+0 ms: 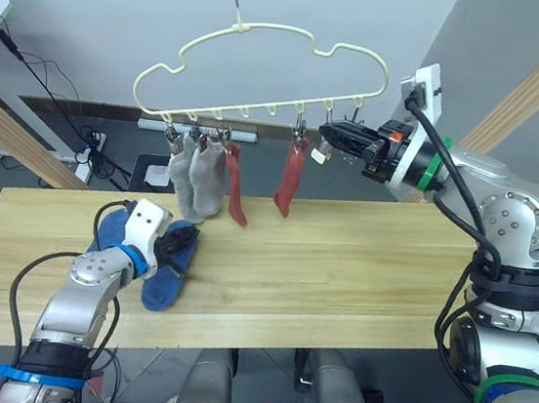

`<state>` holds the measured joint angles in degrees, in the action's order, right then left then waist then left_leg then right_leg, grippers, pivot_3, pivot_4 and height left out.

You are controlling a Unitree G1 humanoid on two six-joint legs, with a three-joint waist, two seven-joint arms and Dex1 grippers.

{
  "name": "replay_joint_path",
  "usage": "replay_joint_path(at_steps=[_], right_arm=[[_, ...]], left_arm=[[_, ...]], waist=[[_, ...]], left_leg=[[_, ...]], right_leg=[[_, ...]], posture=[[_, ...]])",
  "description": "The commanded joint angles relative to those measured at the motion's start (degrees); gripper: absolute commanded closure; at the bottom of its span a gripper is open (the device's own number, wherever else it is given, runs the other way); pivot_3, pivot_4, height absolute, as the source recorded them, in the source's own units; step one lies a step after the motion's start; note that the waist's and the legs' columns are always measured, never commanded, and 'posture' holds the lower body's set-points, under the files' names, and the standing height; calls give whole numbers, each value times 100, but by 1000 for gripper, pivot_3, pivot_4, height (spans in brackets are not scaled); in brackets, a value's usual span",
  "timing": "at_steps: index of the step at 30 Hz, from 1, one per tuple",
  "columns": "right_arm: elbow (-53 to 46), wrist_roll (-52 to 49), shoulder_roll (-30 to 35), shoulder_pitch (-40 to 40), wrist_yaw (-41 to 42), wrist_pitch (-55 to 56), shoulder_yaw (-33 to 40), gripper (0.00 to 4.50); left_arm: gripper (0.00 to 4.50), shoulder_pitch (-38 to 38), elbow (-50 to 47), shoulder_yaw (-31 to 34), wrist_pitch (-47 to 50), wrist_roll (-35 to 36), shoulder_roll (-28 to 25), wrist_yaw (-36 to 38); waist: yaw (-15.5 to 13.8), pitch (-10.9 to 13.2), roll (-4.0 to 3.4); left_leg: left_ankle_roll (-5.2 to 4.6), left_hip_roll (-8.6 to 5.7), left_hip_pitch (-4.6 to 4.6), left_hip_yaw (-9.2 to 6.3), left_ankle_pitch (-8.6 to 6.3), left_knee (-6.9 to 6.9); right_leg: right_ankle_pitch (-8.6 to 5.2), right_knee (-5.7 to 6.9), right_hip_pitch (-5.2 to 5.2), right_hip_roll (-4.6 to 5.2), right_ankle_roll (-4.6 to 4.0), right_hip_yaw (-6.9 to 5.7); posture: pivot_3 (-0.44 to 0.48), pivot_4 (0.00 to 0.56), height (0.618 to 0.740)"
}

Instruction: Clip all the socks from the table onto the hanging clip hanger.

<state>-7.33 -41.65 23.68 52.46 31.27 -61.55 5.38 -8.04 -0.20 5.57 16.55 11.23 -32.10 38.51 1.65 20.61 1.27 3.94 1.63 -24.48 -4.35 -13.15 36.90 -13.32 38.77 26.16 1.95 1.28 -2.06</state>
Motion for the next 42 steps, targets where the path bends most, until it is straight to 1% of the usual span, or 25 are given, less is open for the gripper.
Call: replay_joint_path(at_steps=[1,4,6,8,11,13,15,16,17,21,28,33,42], right_arm=[[-28,22,21,24,57,122,-8,4474],[-15,26,9,10,63,174,-21,4474],[-25,22,4,-10,60,201,-26,4474],[-39,7,-6,-23,48,205,-24,4474],[-39,-15,-17,-22,23,165,-19,4474],[-51,-222,-93,34,-174,-202,124,4474],[28,-733,-310,191,-510,-910,561,4474],[50,-868,-338,249,-589,-1169,669,4474],[86,-1003,-377,308,-692,-1474,785,4474],[205,-1290,-649,468,-1212,-2295,1233,4474],[292,-1376,-1417,753,-2107,-3032,2120,4474],[241,-1571,-1707,731,-2520,-3095,2302,4474],[310,-1870,-1780,775,-2950,-3095,2399,4474]], left_arm=[[4484,394,-779,231,234,322,-232,248],[4484,780,-1317,314,507,612,-350,412],[4484,1000,-1769,403,559,984,-322,579],[4484,1088,-2178,430,480,1287,-259,718],[4484,1079,-2393,410,421,1472,-229,785],[4484,889,-2561,236,-363,1283,-134,963],[4484,620,-2576,68,-1164,1077,-1,1130],[4484,523,-2490,4,-1528,946,50,1175],[4484,449,-2368,-90,-1918,762,80,1234],[4484,209,-1914,-319,-3096,300,225,1286],[4484,-534,-870,-583,-4641,-245,553,1039],[4484,-947,-296,-782,-5205,-339,758,976],[4484,-1096,83,-957,-5587,-307,746,946]], waist=[[3,0,0],[2,0,0],[-5,0,0],[-36,0,0],[-62,0,0],[-61,0,0],[-82,0,0],[-85,-1,0],[-85,-1,1],[-64,-1,0],[-52,-1,0],[-8,-1,1],[18,-1,0]], left_leg=[[0,0,0,1,0,-2],[0,1,0,1,0,-4],[0,0,0,1,0,-4],[0,0,-2,0,0,-2],[0,-1,-3,-1,0,2],[0,-1,-2,0,0,2],[0,1,-3,0,0,2],[1,0,-3,0,1,2],[1,1,-4,0,1,3],[0,-2,-4,6,0,0],[-1,-2,-7,5,0,5],[-2,-3,-9,5,0,4],[-2,0,-7,4,0,6]], right_leg=[[0,-2,0,0,0,2],[0,-5,0,0,0,1],[-1,-6,1,0,1,1],[-1,-6,0,0,1,-1],[0,-6,0,2,1,-3],[0,-5,0,1,0,-1],[0,-5,0,-1,0,-4],[4,-4,0,-1,-6,-3],[17,-4,-1,-1,-29,-4],[20,-13,-1,0,-34,1],[21,-5,0,-1,-34,-1],[21,-5,0,0,-35,-1],[21,6,1,-1,-35,-4]], posture=[[12,368,740],[18,363,740],[24,355,740],[28,353,740],[31,351,740],[31,345,740],[19,338,740],[19,338,740],[12,336,740],[0,336,740],[-17,341,740],[-32,347,740],[-36,352,740]])
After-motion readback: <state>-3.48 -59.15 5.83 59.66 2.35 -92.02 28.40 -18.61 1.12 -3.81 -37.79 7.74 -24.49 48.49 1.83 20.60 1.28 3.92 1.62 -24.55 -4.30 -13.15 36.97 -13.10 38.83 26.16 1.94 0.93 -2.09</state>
